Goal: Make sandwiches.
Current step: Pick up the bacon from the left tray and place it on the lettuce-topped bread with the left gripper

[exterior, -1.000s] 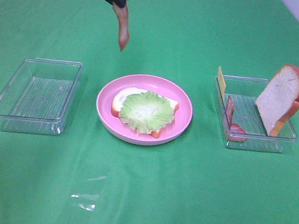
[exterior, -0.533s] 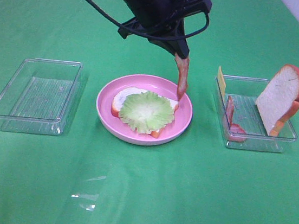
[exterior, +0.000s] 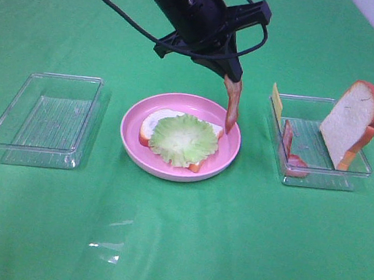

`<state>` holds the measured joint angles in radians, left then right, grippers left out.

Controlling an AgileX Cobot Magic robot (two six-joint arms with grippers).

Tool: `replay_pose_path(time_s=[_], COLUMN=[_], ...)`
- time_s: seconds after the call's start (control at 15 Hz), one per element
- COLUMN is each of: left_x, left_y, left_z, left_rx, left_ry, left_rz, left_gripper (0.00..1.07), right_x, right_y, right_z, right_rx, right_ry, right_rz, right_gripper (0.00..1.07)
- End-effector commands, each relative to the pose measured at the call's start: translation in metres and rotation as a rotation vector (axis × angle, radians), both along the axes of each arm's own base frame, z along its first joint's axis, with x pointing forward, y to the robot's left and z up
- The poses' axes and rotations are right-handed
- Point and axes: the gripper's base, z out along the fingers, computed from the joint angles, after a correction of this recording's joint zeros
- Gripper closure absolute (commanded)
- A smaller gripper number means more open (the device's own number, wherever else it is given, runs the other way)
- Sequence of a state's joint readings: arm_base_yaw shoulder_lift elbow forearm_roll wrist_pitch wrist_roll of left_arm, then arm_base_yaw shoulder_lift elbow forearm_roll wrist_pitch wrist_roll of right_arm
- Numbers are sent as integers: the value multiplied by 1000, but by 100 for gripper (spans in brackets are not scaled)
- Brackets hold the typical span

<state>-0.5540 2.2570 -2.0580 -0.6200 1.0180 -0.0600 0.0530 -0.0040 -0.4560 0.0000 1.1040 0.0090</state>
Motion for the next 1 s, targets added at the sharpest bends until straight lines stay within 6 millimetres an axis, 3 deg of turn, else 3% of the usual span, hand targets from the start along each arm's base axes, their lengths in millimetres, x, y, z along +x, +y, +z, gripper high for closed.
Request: replay_pose_path(time_s=[0.07,0.53,1.0], left_x=[3,20,20], left_y=[-5,26,24], left_z=[-18,-64,-69], left_rx=[11,361,353], left_ry=[34,-7,1], left_rz=[0,10,10], left_gripper=[107,107,107], right_x=[-4,-4,-4], right_y=[0,0,0], right_z=[0,0,0], right_rx=[-6,-6,-6], right_ry=[-33,-33,-33], right_rz=[0,0,0], right_gripper=[10,10,10])
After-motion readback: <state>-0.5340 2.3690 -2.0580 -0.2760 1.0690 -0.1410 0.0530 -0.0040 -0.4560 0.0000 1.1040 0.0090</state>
